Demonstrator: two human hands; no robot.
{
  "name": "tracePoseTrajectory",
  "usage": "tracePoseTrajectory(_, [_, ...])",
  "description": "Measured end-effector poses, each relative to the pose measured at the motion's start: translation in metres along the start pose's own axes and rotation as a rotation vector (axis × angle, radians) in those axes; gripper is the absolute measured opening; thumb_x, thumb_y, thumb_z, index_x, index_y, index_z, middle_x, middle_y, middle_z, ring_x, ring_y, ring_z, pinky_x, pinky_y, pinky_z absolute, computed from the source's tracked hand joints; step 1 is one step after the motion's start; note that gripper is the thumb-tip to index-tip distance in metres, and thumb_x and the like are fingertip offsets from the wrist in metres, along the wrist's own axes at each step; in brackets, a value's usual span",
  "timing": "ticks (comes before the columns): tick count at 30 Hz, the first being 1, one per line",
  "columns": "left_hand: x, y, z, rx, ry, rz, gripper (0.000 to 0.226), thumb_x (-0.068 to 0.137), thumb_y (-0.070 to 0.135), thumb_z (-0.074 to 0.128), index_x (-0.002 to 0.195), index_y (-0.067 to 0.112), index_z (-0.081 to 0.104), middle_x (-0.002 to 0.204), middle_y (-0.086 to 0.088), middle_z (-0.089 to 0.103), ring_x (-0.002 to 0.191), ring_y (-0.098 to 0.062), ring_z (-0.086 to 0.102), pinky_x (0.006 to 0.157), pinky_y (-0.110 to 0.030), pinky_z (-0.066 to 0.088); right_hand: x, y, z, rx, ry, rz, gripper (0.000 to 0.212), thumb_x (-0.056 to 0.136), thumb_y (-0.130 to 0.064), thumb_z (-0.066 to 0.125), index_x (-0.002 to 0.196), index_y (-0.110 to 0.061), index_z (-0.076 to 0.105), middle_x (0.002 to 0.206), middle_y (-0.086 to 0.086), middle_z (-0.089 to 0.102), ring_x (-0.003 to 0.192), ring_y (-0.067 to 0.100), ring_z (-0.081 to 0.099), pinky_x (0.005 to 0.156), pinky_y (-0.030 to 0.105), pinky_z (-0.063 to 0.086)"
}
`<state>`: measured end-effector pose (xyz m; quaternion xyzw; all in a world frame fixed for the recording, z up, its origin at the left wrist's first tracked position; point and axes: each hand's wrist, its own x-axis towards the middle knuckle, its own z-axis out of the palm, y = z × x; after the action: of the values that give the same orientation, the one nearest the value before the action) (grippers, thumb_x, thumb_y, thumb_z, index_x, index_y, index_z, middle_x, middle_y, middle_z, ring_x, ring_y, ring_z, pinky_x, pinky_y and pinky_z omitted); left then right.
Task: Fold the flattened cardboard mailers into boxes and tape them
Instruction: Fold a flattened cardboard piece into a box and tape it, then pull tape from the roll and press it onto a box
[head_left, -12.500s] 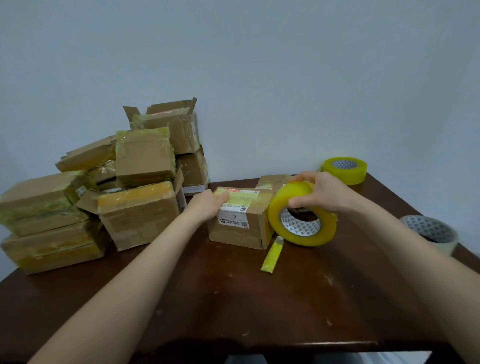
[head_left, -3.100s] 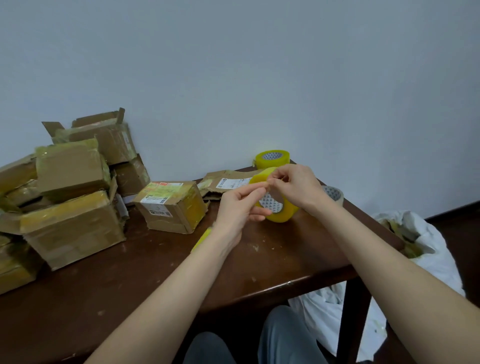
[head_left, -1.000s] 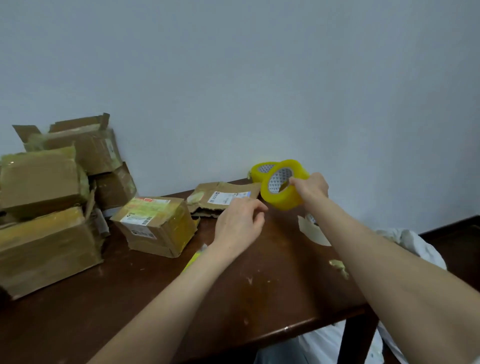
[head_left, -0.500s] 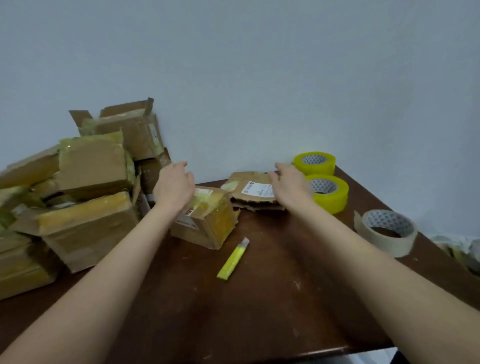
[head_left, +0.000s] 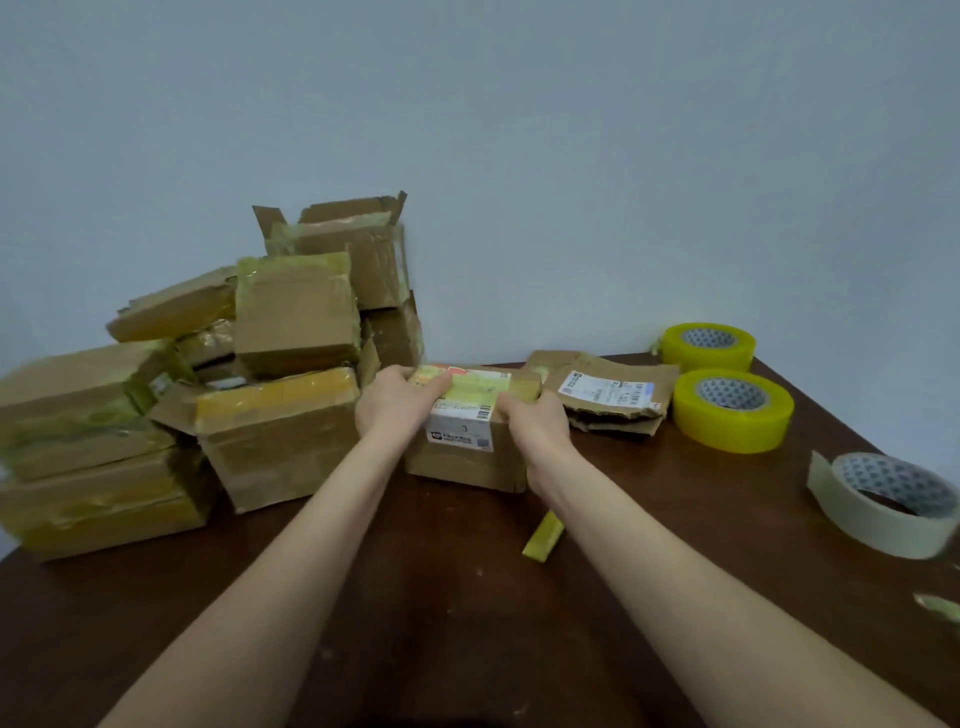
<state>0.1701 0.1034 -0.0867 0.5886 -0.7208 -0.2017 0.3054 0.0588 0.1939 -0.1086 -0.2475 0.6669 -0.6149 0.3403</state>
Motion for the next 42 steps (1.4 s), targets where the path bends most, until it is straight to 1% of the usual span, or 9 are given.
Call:
tracePoseTrajectory(5, [0.005,0.028,-0.033,-0.411,0.349,0.127,0.041,0.084,0.05,0.063,0.113,0.023,0.053,0.106,0.007,0.058,0.096,-0.012,0.054,0.08,-0.028,0.043,0.026,-0.053,-0.001,0.022,0.054,-0.302,0.05,0.079,-0.007,0.069,0.121,-0.021,0.047,0.118,0.002,0.057,0.101,0.02,0.061,0.085,0.04,0.056])
tracePoseTrajectory(11, [0.048,0.026,0.016,-0.52,0.251,0.113,0.049,0.088,0.032,0.066,0.13,0.018,0.046,0.116,0.003,0.052,0.102,-0.012,0.053,0.083,-0.024,0.042,0.09,-0.054,-0.005,-0.326,0.133,-0.392,0.038,0.084,-0.003,0.058,0.118,-0.015,0.045,0.118,0.0,0.053,0.092,0.015,0.05,0.056,0.018,0.034])
tracePoseTrajectory(15, [0.077,0.026,0.049,-0.35,0.232,0.115,0.046,0.092,0.01,0.057,0.136,0.017,0.045,0.127,0.0,0.046,0.114,-0.017,0.053,0.09,-0.022,0.042,0.133,-0.032,0.005,-0.389,0.057,-0.32,0.05,0.089,-0.004,0.056,0.136,-0.01,0.042,0.133,0.008,0.049,0.11,0.022,0.053,0.081,0.024,0.046])
tracePoseTrajectory(21, [0.091,0.032,0.1,0.056,-0.154,0.036,0.052,0.097,0.021,0.047,0.145,0.006,0.033,0.154,-0.015,0.023,0.139,-0.03,0.029,0.11,-0.04,0.034,0.158,-0.013,0.004,-0.636,-0.134,-0.322,0.061,0.089,0.002,0.044,0.147,-0.018,0.037,0.147,0.006,0.044,0.131,0.025,0.045,0.101,0.029,0.039])
tracePoseTrajectory(27, [0.065,0.05,0.139,0.15,-0.07,0.35,0.038,0.093,0.035,0.053,0.127,0.016,0.051,0.134,-0.006,0.035,0.114,-0.026,0.049,0.076,-0.033,0.043,0.154,-0.019,-0.065,-0.682,0.173,-0.365,0.031,0.09,-0.009,0.044,0.107,-0.027,0.063,0.121,0.004,0.059,0.103,0.024,0.06,0.088,0.035,0.05])
tracePoseTrajectory(29, [0.066,0.056,0.149,0.175,-0.14,0.375,0.038,0.094,0.033,0.051,0.128,0.017,0.05,0.131,-0.006,0.04,0.112,-0.025,0.051,0.079,-0.035,0.044,0.139,-0.02,-0.086,-0.768,0.054,-0.423,0.012,0.087,-0.02,0.058,0.08,-0.03,0.059,0.094,-0.002,0.065,0.084,0.018,0.06,0.075,0.03,0.049])
tracePoseTrajectory(31, [0.071,0.058,0.154,0.208,-0.259,0.352,0.044,0.095,0.034,0.047,0.137,0.02,0.044,0.136,-0.008,0.042,0.118,-0.027,0.049,0.087,-0.037,0.045,0.117,-0.019,-0.094,-0.869,-0.134,-0.467,0.022,0.083,-0.029,0.068,0.065,-0.029,0.055,0.073,-0.009,0.06,0.072,0.011,0.056,0.066,0.026,0.041])
tracePoseTrajectory(37, [0.08,0.04,0.158,0.336,-0.5,0.289,0.049,0.096,0.049,0.04,0.143,0.034,0.038,0.146,-0.016,0.036,0.129,-0.034,0.042,0.103,-0.038,0.037,0.047,-0.001,-0.083,-1.081,-0.706,-0.374,0.022,0.083,-0.045,0.068,0.082,-0.023,0.068,0.062,-0.007,0.065,0.05,0.0,0.055,0.058,0.02,0.045])
tracePoseTrajectory(42, [0.066,0.038,0.149,0.433,-0.484,0.299,0.056,0.093,0.058,0.041,0.143,0.033,0.038,0.145,-0.012,0.043,0.13,-0.031,0.042,0.103,-0.041,0.04,0.013,0.014,-0.078,-1.334,-0.67,-0.301,0.039,0.081,-0.059,0.063,0.084,-0.021,0.066,0.063,-0.002,0.071,0.052,0.006,0.062,0.063,0.024,0.05])
